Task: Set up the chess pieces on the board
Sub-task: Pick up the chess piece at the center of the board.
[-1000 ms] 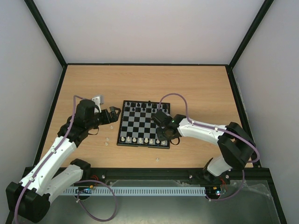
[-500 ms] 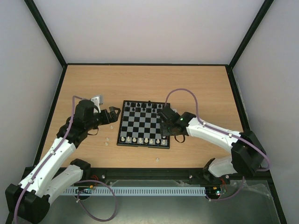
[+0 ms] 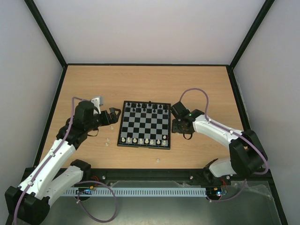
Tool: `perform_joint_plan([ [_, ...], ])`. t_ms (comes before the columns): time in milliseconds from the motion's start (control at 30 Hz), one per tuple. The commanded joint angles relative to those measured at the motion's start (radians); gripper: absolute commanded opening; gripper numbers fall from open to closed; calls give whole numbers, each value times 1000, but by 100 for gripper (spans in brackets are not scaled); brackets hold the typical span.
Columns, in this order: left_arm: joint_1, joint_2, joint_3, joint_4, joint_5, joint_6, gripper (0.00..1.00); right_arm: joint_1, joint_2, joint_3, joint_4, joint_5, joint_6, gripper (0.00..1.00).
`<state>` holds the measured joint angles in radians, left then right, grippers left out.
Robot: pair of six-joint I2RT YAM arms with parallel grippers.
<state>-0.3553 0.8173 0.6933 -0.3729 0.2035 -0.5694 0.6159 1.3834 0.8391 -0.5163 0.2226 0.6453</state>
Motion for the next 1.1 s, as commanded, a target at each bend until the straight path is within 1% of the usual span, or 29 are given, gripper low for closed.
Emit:
perform_joint_plan([
  [0, -5, -12, -6, -7, 16, -4, 99, -10, 41, -22, -8, 3, -6, 58],
  [100, -5, -16, -6, -8, 17, -3, 99, -10, 66, -34, 6, 0, -6, 56],
  [267, -5, -15, -6, -9, 17, -1, 99, -10, 106, -47, 32, -12, -7, 44],
  [433, -5, -14, -6, -9, 16, -1, 99, -13, 126, -40, 43, -15, -36, 35],
  [500, -5, -12, -6, -9, 17, 0, 99, -14, 131, -35, 45, -14, -39, 29],
  [633, -6, -11, -1, -12, 13, 0, 99, -16, 144, -21, 45, -21, -49, 24],
  [700, -5, -12, 1, -12, 11, 0, 99, -17, 148, -18, 45, -23, -52, 20],
  [767, -5, -10, 2, -13, 12, 1, 99, -16, 150, -21, 47, -25, -52, 18],
  [867, -5, -7, 2, -10, 14, 1, 99, -16, 146, -22, 47, -32, -56, 11],
  [967, -5, -4, 3, -9, 16, 0, 99, -16, 127, -15, 36, -33, -57, 3],
  [1067, -6, -4, 4, -7, 16, 2, 99, -16, 89, -5, 14, -40, -60, 1],
])
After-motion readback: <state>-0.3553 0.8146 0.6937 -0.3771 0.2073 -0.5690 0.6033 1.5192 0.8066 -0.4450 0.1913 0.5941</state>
